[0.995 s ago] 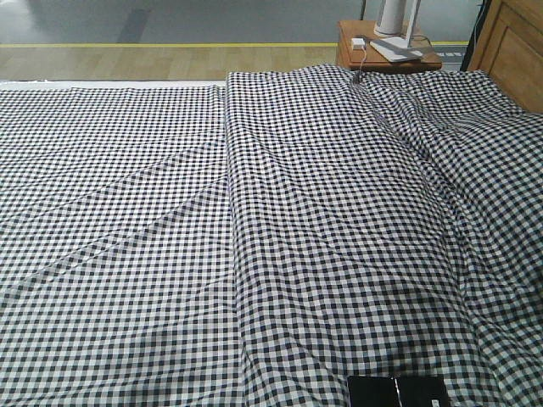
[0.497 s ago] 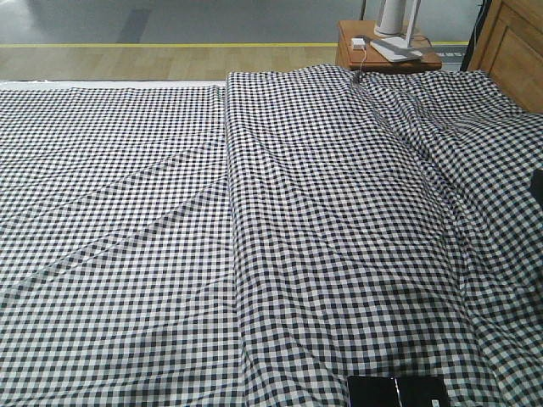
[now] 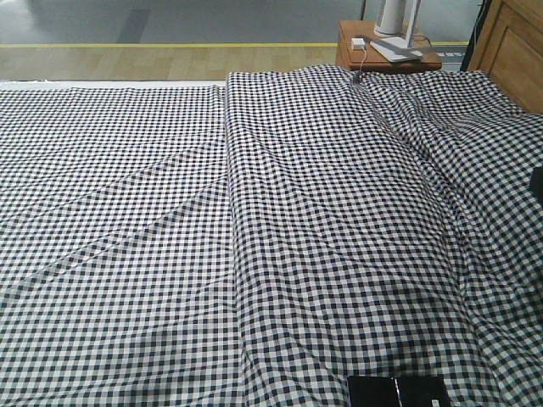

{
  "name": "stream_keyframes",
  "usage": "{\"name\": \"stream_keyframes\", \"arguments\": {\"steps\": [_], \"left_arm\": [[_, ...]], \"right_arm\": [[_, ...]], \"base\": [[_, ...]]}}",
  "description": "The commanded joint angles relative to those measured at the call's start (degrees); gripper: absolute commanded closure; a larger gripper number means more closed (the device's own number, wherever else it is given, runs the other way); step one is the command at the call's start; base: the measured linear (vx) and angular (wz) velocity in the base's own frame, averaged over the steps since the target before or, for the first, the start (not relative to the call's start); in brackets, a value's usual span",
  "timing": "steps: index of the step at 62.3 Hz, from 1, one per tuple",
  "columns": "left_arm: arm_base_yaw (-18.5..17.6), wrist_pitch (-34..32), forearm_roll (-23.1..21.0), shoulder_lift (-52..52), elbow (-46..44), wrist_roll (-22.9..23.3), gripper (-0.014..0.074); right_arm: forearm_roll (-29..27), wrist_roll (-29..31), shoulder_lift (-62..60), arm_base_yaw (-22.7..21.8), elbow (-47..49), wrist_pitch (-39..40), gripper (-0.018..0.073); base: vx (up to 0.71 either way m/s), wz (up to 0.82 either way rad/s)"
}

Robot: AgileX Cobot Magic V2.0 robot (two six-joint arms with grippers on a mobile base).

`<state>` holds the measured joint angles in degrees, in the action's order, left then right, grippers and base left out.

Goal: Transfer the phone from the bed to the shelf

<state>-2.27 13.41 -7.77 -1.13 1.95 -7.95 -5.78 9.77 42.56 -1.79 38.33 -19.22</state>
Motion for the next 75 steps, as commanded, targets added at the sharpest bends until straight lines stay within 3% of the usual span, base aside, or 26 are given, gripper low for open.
{"name": "stream_keyframes", "arguments": {"steps": [1,24,46,55,65,75], "left_arm": [[0.04,-4.09,-0.55,-0.28,0.09,0.22,0.0596],[0.04,-4.09,-0.55,-0.28,0.09,0.22,0.0596],[0.04,-4.09,-0.55,-0.28,0.09,0.22,0.0596],[0.04,-4.09,-0.55,-0.28,0.09,0.22,0.0596],[0.04,-4.09,-0.55,-0.28,0.09,0.22,0.0596],[0.04,-4.09,-0.55,-0.28,0.09,0.22,0.0596]], "right_arm": [[0.37,0.16,-0.06,-0.33,1.82,5.76,-0.0048],[0.37,-3.04,1.38,-0.95,5.13,5.73,-0.0012],[0.26,-4.58,14.60,-13.22,21.73,-12.92,-0.0012],[-0.46,-1.18,20.04,-15.78,25.11,-15.70,-0.0012],[-7.08,3.22,26.39,-21.03,25.85,-18.14,-0.0012],[-19.35,15.31,33.43,-27.96,25.85,-21.09,-0.0012]], "base": [[0.00,0.00],[0.00,0.00],[0.00,0.00],[0.00,0.00],[0.00,0.00],[0.00,0.00]]}}
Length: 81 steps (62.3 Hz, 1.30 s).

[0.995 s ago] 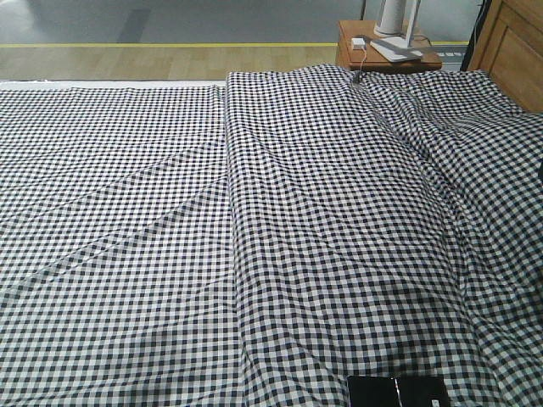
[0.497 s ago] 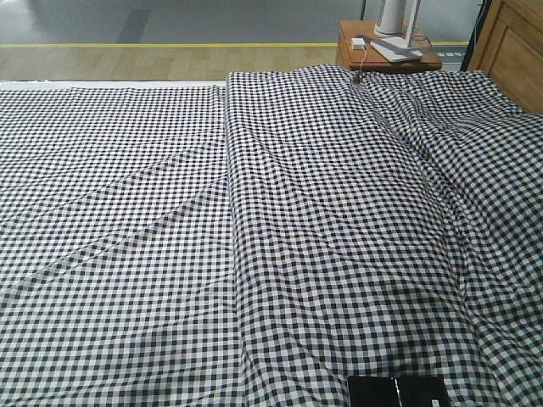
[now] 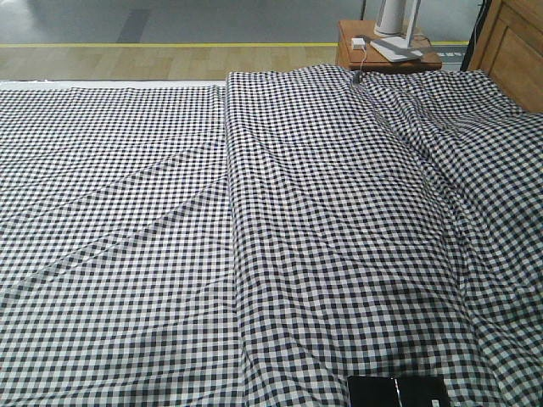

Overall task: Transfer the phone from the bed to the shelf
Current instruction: 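Lower the right gripper toward the black phone at the bed edge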

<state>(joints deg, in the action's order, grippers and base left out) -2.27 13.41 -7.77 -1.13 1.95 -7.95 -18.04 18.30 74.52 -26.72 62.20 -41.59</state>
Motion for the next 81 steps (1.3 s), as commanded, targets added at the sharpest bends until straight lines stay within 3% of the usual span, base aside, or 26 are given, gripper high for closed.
{"name": "stream_keyframes", "arguments": {"steps": [1,9,18,28,59,81], "left_arm": [[0.04,-4.09,-0.55,-0.28,0.09,0.22,0.0596],[0.04,-4.09,-0.55,-0.28,0.09,0.22,0.0596],[0.04,-4.09,-0.55,-0.28,0.09,0.22,0.0596],[0.04,-4.09,-0.55,-0.28,0.09,0.22,0.0596],[0.04,-4.09,-0.55,-0.28,0.09,0.22,0.0596],[0.04,-4.09,-0.55,-0.28,0.09,0.22,0.0596]], "right_arm": [[-8.11,7.91,2.07,-3.53,1.97,0.95,-0.0012],[-16.42,18.68,8.28,-7.79,1.97,-2.73,-0.0012],[-22.35,26.00,15.18,-10.71,1.97,-5.74,-0.0012],[-23.24,29.07,22.28,-13.21,1.91,-8.00,-0.0012],[-23.61,40.37,43.88,-13.19,1.91,-13.08,-0.0012],[-30.16,48.73,57.72,-13.07,1.91,-16.42,-0.0012]], "base": [[0.00,0.00],[0.00,0.00],[0.00,0.00],[0.00,0.00],[0.00,0.00],[0.00,0.00]]}}
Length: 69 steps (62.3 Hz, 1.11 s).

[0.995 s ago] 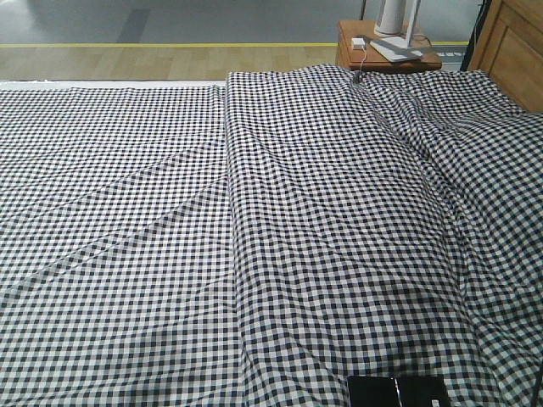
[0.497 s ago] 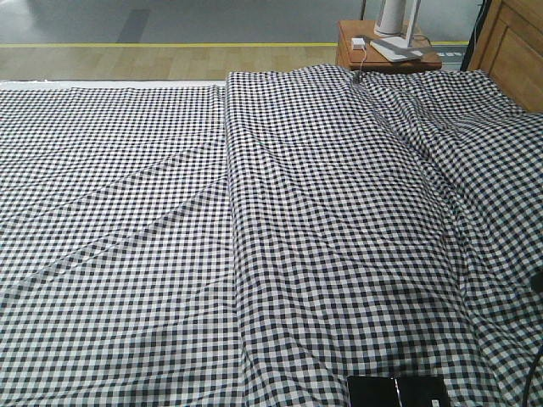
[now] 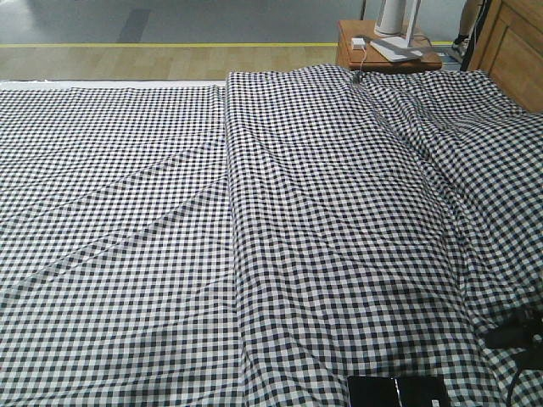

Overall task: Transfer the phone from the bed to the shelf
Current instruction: 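Lower the right gripper toward the black phone at the bed edge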

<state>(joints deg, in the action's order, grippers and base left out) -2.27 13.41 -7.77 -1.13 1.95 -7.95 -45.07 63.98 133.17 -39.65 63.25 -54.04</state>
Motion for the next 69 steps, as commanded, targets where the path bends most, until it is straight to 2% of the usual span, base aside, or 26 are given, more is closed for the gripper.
{"name": "stream_keyframes", "arguments": {"steps": [1,15,53,69], "left_arm": [[0.04,-4.09,-0.55,-0.28,0.09,0.22,0.0596],[0.04,-4.09,-0.55,-0.28,0.09,0.22,0.0596],[0.04,-4.09,-0.55,-0.28,0.09,0.22,0.0596],[0.04,-4.09,-0.55,-0.28,0.09,0.22,0.0596]], "right_arm": [[-3.44,3.31,-0.56,-0.15,0.86,-4.05,-0.0012],[-7.00,6.28,5.15,-0.15,0.86,-5.81,-0.0012],[-15.24,16.50,14.80,-0.10,0.92,-5.10,-0.0012],[-18.18,18.97,18.09,-0.10,0.92,-4.67,-0.0012]], "base": [[0.00,0.00],[0.00,0.00],[0.00,0.00],[0.00,0.00]]}}
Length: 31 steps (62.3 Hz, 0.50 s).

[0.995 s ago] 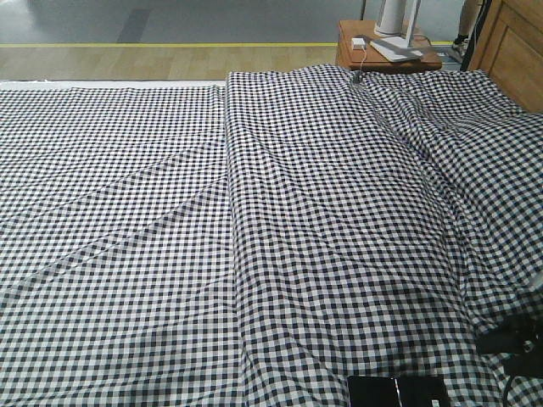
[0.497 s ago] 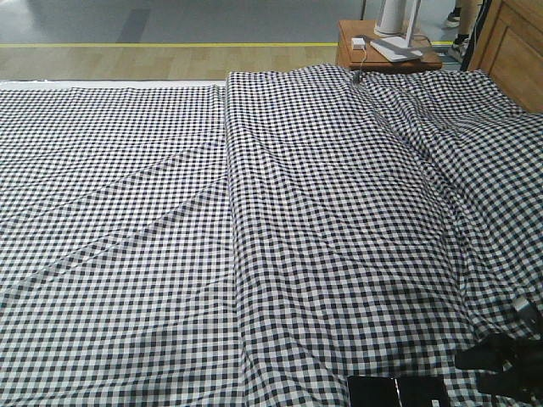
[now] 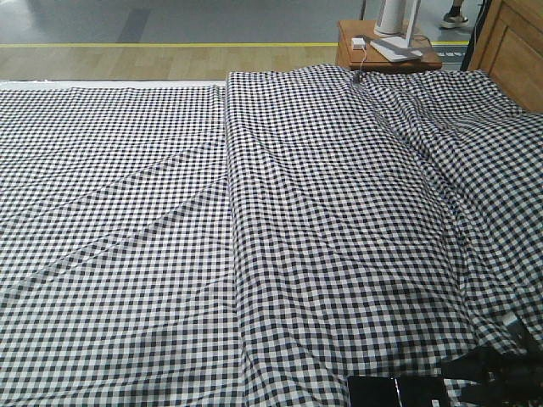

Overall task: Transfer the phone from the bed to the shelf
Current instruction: 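Lower the right gripper toward the black phone at the bed edge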

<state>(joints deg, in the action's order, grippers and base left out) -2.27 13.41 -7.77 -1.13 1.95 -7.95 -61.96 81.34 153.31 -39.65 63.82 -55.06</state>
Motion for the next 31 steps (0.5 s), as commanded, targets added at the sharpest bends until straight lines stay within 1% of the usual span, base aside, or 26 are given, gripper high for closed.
{"name": "stream_keyframes", "arguments": {"steps": [1,17,31], "left_arm": [[0.04,-4.09,-0.55,-0.28,0.09,0.22,0.0596],[0.04,-4.09,-0.55,-0.28,0.09,0.22,0.0596],[0.04,-4.09,-0.55,-0.28,0.09,0.22,0.0596]], "right_arm": [[-1.38,1.62,-1.90,-0.10,0.35,-3.66,-0.0012],[-2.05,3.17,-0.34,-0.08,0.35,-2.87,-0.0012],[-3.88,3.77,-0.02,-0.08,0.35,-2.87,-0.0012]], "base": [[0.00,0.00],[0.00,0.00],[0.00,0.00]]}}
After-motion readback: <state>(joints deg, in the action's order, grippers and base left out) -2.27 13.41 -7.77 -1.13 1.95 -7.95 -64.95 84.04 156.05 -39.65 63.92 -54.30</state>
